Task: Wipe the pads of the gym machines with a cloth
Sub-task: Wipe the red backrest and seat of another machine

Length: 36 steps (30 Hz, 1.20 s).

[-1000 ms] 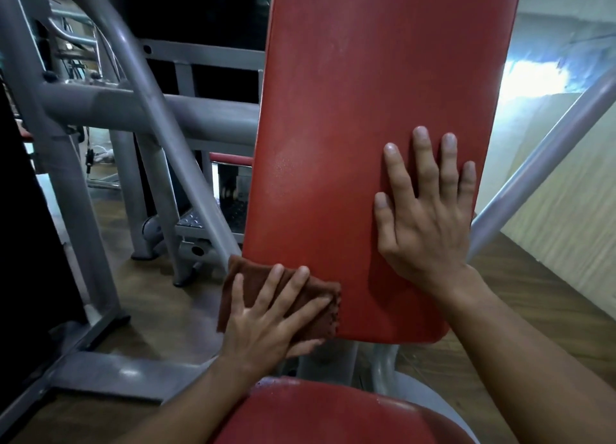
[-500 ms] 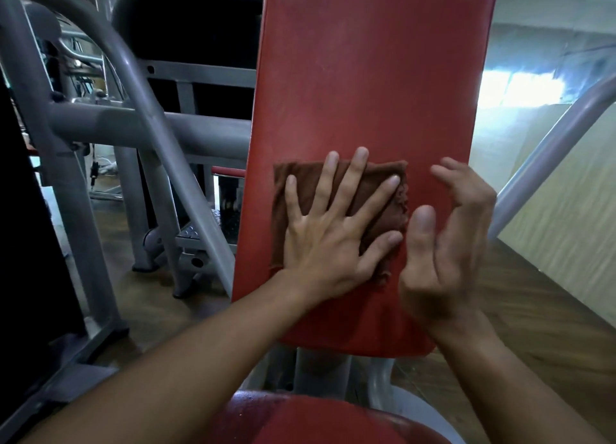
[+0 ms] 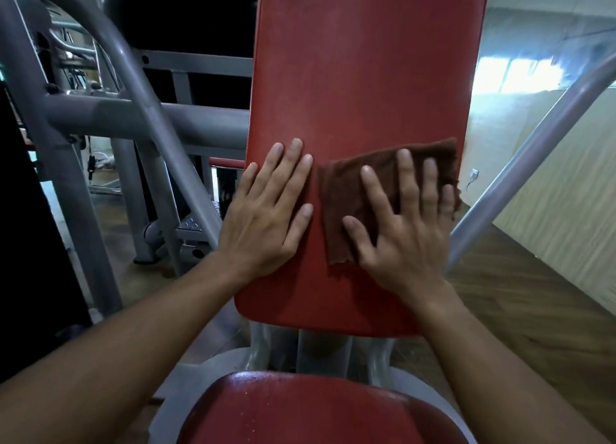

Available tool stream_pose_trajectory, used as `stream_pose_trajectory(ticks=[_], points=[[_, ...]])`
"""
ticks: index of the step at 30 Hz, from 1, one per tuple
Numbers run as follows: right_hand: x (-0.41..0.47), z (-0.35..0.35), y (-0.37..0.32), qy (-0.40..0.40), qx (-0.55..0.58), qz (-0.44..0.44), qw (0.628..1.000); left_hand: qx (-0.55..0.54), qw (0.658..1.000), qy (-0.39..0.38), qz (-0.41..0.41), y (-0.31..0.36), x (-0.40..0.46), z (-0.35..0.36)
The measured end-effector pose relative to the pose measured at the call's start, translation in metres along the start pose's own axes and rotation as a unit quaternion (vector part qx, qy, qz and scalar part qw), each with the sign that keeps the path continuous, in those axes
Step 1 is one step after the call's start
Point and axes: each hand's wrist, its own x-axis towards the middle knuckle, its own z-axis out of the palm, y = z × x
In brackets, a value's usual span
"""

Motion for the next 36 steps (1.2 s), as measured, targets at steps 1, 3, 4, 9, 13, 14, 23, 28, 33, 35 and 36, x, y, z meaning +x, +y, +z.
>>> stream_pose_trajectory(ticks=[1,3,4,9,13,14,23,28,33,35,36], points=[[-0.012,0.001,0.010,0.011,-0.005,-0.007,1.000,0.039,0.999,-0.010,0.006,-0.004,-0.002,0.005],[-0.043,0.004,0.019,0.001,-0.016,-0.035,0.999,0.074,0.997,-0.014,0.011,-0.002,-0.002,0.010],[-0.063,0.007,0.017,-0.016,-0.029,-0.070,0.997,0.082,0.996,-0.014,0.008,-0.001,-0.003,0.012],[-0.092,0.010,0.019,-0.036,-0.045,-0.174,0.983,0.107,0.994,-0.001,0.019,-0.004,-0.004,0.014],[-0.102,0.012,0.012,-0.034,-0.033,-0.160,0.986,0.099,0.995,0.007,0.011,-0.003,-0.004,0.014],[-0.113,0.014,0.014,-0.038,-0.039,-0.191,0.980,0.100,0.995,0.008,0.013,-0.003,-0.004,0.015],[-0.127,0.023,0.060,-0.002,-0.076,-0.316,0.946,0.101,0.994,0.030,0.014,-0.007,-0.006,0.020],[-0.140,0.020,0.065,-0.027,-0.089,-0.286,0.954,0.106,0.994,0.032,0.017,-0.005,-0.005,0.020],[-0.103,0.018,-0.016,-0.041,-0.039,-0.198,0.978,0.103,0.994,0.035,0.015,-0.004,-0.005,0.020],[-0.097,0.024,-0.055,-0.055,-0.027,-0.203,0.977,0.095,0.995,0.033,0.015,-0.005,-0.005,0.018],[-0.095,0.026,-0.067,-0.061,-0.030,-0.201,0.977,0.091,0.995,0.032,0.019,-0.006,-0.005,0.018]])
